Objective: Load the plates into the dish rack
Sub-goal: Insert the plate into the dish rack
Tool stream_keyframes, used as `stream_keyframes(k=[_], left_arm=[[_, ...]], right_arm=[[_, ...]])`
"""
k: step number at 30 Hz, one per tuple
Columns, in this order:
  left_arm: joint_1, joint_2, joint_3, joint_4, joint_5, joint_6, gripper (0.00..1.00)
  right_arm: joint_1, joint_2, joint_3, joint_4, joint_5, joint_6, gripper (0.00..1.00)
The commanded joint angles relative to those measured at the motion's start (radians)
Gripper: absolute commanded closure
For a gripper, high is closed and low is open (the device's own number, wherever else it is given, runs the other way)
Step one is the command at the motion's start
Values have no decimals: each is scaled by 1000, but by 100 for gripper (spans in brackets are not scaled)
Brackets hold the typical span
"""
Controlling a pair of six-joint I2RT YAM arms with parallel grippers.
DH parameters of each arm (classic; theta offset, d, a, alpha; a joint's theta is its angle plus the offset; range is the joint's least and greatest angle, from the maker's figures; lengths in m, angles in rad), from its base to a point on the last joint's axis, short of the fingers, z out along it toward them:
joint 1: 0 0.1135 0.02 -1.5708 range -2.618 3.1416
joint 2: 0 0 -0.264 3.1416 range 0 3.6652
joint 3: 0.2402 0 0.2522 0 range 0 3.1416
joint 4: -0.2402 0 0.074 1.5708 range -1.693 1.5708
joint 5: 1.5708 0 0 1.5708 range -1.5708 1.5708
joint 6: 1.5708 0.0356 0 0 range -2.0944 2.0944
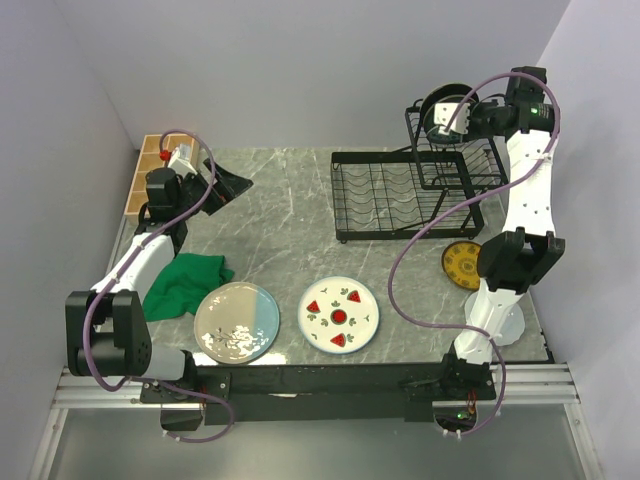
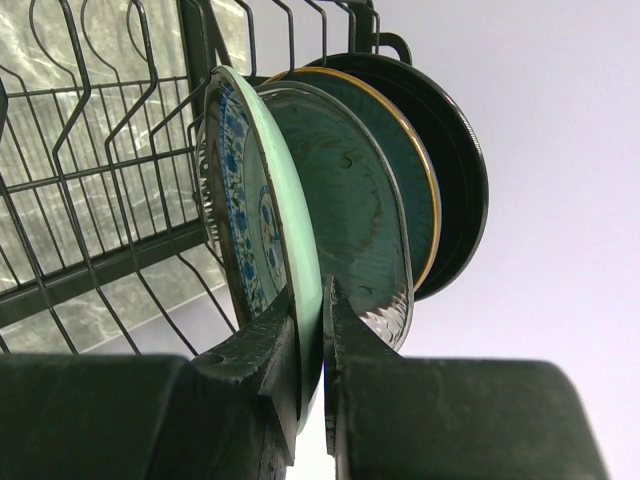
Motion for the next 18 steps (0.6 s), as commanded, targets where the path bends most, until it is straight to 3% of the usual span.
stream_keyframes(k=[1, 9, 12, 18], left_arm=[[1, -28, -5, 34, -1, -6, 0], [1, -19, 2, 32, 2, -2, 1], [1, -19, -2, 34, 0, -5, 1], [1, -22, -4, 31, -1, -3, 0]], right_arm=[[6, 19, 23, -7, 19, -20, 100], [12, 5, -23, 1, 44, -62, 100], [13, 5, -25, 13, 47, -60, 92], [18, 8, -34, 38, 54, -56, 66]])
